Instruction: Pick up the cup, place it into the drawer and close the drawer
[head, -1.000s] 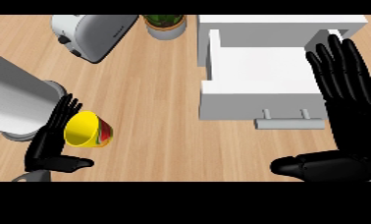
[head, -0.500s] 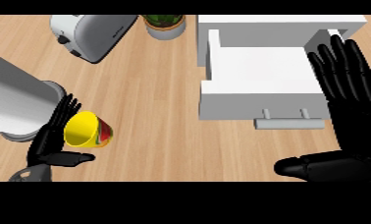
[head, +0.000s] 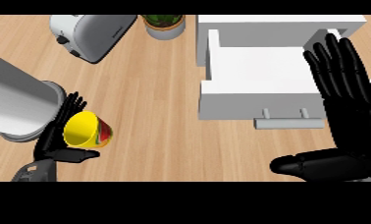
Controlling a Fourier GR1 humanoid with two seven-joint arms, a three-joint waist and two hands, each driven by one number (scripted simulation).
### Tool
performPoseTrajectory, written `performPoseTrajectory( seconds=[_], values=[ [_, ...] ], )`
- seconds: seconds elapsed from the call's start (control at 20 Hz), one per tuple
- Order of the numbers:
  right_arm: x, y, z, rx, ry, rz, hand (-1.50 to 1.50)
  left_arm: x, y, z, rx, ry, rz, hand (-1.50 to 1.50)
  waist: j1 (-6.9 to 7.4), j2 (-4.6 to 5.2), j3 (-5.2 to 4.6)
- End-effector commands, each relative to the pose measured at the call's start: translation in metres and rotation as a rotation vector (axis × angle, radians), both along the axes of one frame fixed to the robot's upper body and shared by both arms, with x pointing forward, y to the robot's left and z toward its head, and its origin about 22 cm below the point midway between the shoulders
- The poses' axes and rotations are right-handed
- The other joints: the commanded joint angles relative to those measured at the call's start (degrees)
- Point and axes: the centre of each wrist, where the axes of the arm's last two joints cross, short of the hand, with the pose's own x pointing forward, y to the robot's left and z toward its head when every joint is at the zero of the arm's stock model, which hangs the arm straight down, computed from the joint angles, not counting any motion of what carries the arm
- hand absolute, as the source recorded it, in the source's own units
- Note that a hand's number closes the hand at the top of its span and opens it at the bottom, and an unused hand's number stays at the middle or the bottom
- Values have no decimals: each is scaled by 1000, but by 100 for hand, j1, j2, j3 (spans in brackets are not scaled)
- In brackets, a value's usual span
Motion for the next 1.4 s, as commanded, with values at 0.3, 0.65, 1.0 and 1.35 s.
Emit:
performPoseTrajectory(
  seconds=[0.3,0.65,1.0,1.35],
  values=[
    [0,-7,9,6,7,7,-150,14,-12,-5,-134,-41,-50,-150,-13,4,-1],
    [-6,-5,6,-10,8,0,-150,8,-12,-10,-256,-18,-143,-150,-34,10,-6],
    [-9,-16,4,3,8,12,-150,13,-51,-17,-323,-61,-203,150,-8,-9,1],
    [-21,-9,6,2,-4,-10,-150,30,-30,4,-272,-196,-146,150,-32,-3,-2]
  ],
)
